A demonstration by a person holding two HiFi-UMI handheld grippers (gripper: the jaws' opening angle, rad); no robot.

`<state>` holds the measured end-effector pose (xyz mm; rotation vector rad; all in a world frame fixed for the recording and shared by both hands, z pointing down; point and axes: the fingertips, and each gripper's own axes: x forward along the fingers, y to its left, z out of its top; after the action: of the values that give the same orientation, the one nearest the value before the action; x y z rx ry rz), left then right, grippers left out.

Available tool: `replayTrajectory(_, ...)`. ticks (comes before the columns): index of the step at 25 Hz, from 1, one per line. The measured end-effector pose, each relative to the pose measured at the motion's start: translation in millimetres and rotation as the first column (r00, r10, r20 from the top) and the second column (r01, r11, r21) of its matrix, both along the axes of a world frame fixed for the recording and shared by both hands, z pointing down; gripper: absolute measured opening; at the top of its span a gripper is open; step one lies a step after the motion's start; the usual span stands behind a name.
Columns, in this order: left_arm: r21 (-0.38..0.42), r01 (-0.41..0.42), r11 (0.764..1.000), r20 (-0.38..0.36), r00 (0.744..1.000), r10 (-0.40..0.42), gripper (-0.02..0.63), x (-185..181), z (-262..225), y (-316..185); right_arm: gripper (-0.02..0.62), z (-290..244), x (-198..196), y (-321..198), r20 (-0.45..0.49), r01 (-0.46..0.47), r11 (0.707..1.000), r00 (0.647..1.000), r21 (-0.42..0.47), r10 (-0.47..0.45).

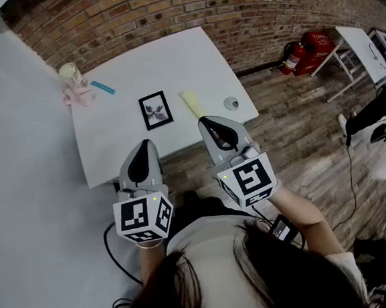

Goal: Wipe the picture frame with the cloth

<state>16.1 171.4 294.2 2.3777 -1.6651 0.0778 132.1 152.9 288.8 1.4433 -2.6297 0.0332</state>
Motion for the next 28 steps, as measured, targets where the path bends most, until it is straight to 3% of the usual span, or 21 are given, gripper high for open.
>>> replayTrajectory(15, -0.017, -0.091, 0.996, -0.002, 0.996, 0.091, 0.003, -30, 16, -31, 0.005, 9, -13, -27, 0.038, -0.110, 0.993, 0.993, -0.044, 0.112)
replayTrajectory(28, -0.070, -0.131, 0.989, -0.027, 0.991, 0.129, 0.003, -60, 36, -47, 0.005, 25, -21, -49, -0.034, -0.178, 0.979, 0.984, -0.101, 0.176)
